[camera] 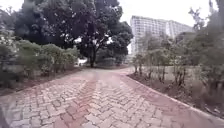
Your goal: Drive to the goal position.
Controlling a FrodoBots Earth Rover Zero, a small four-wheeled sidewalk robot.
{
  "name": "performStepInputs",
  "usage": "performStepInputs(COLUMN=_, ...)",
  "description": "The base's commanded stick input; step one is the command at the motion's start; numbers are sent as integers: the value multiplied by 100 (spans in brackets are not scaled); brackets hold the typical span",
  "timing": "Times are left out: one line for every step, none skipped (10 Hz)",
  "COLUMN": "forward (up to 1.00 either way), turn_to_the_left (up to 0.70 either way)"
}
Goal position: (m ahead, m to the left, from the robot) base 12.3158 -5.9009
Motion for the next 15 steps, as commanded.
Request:
performStepInputs(forward=70, turn_to_the_left=3)
performStepInputs(forward=70, turn_to_the_left=3)
performStepInputs(forward=70, turn_to_the_left=3)
performStepInputs(forward=70, turn_to_the_left=3)
performStepInputs(forward=70, turn_to_the_left=3)
performStepInputs(forward=70, turn_to_the_left=3)
performStepInputs(forward=70, turn_to_the_left=3)
performStepInputs(forward=70, turn_to_the_left=3)
performStepInputs(forward=70, turn_to_the_left=3)
performStepInputs(forward=70, turn_to_the_left=3)
performStepInputs(forward=70, turn_to_the_left=3)
performStepInputs(forward=70, turn_to_the_left=3)
performStepInputs(forward=70, turn_to_the_left=4)
performStepInputs(forward=70, turn_to_the_left=4)
performStepInputs(forward=70, turn_to_the_left=5)
